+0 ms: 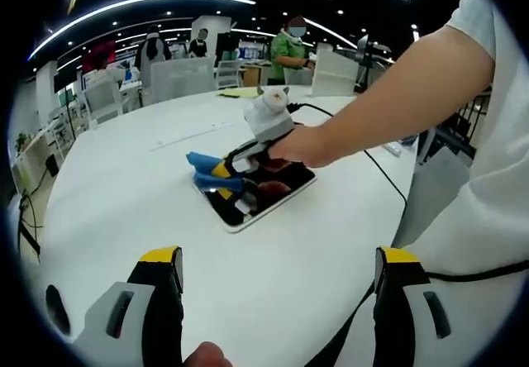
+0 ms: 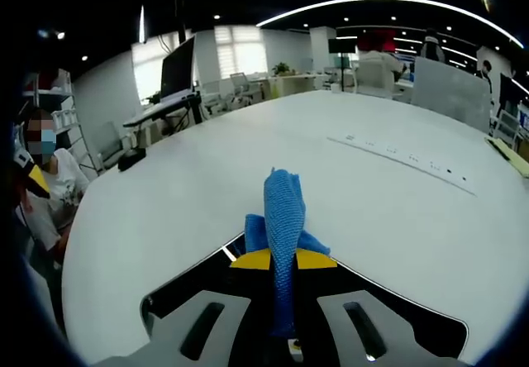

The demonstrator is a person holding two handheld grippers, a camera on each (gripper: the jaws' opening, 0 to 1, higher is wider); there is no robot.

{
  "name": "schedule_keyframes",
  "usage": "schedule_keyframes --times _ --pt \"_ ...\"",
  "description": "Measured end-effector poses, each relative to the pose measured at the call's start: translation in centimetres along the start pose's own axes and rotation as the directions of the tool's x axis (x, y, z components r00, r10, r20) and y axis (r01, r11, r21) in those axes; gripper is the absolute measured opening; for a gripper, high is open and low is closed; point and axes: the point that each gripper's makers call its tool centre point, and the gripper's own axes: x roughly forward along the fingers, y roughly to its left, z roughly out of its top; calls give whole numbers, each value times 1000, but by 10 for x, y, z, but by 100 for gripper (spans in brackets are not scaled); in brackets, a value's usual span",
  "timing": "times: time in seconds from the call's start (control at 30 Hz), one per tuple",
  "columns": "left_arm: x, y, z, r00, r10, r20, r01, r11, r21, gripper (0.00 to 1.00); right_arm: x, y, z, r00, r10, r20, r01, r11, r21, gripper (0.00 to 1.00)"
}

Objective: Wipe the mirror surface with the cleaning cloth until all visible marks leave the cleaned area.

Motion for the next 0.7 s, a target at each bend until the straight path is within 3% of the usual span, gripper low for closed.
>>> schedule_keyframes --times 0.7 --pt "1 -11 -1 1000 -2 -5 2 1000 15 97 -19 -10 -9 1000 -15 3 15 1000 11 3"
